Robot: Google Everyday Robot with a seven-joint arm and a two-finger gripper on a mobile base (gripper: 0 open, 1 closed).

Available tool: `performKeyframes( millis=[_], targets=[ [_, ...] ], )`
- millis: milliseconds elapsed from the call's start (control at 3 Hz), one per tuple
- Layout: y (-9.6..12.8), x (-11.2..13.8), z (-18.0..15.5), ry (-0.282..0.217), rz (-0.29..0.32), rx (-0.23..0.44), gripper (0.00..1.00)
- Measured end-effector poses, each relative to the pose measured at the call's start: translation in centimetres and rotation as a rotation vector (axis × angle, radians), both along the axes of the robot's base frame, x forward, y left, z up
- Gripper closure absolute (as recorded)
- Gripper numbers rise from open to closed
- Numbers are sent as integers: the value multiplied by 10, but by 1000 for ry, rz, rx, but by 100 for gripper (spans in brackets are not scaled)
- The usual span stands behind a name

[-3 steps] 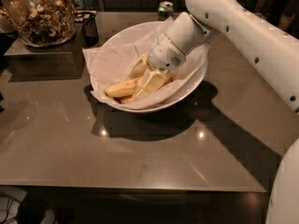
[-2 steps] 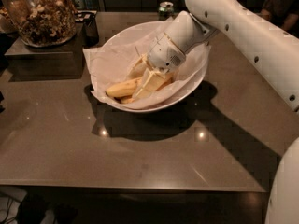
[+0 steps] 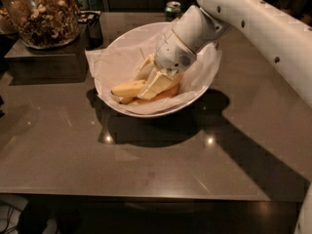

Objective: Pick banana from white bowl

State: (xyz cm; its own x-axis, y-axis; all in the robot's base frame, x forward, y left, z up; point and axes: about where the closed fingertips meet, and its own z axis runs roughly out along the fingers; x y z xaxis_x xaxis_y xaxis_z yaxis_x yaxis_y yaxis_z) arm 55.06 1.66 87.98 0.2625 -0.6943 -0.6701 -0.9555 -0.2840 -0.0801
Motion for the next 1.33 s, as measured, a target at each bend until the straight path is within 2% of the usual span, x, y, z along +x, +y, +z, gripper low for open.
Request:
performKeyframes(
  millis=[667, 1000, 1333],
  targets=[
    [-14, -8, 32, -83, -57, -71, 100],
    [-24, -18, 50, -113, -92, -142, 100],
    [-33, -36, 74, -141, -124, -181, 100]
  ],
)
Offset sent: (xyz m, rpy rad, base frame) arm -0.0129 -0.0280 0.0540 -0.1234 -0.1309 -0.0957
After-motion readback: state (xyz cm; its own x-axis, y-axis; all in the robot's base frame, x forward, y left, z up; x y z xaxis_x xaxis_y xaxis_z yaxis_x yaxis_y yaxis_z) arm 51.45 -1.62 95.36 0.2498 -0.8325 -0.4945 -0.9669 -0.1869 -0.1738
